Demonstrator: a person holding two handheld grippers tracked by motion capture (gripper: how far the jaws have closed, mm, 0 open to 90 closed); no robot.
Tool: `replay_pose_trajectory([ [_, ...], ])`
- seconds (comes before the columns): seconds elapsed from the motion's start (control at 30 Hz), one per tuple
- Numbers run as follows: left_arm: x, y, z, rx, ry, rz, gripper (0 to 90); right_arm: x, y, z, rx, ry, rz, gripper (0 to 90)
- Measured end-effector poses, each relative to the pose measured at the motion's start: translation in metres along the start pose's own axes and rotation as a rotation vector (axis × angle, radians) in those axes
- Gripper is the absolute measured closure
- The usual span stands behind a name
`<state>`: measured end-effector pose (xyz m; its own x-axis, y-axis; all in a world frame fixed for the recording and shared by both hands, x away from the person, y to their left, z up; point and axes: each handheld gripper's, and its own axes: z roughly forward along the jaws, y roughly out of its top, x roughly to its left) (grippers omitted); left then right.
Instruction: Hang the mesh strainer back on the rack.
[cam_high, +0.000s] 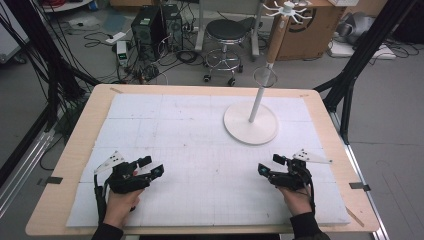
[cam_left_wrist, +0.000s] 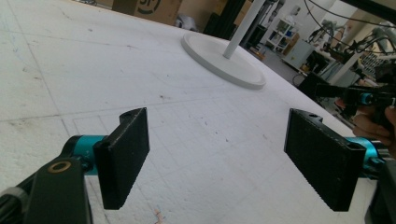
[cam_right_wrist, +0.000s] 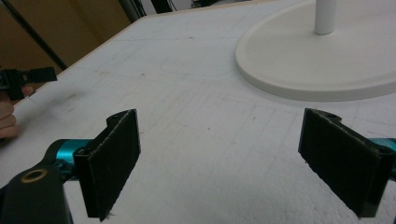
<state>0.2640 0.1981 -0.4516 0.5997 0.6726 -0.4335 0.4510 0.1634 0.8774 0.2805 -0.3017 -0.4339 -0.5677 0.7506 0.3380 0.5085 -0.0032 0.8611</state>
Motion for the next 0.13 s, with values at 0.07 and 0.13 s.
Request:
replay_pose_trajectory([
  [0.07,-0.0004,0.0000,0.0001,0.000,0.001,0.002,22.9,0.0005,0.0001,0.0000,-0.001,0.003,0.001,12.3],
  [0.13,0.0003,0.0001,-0.0003,0.000,0.003,0.005,22.8,0.0002,0.0000,0.0005,0.000,0.002,-0.002,12.2],
])
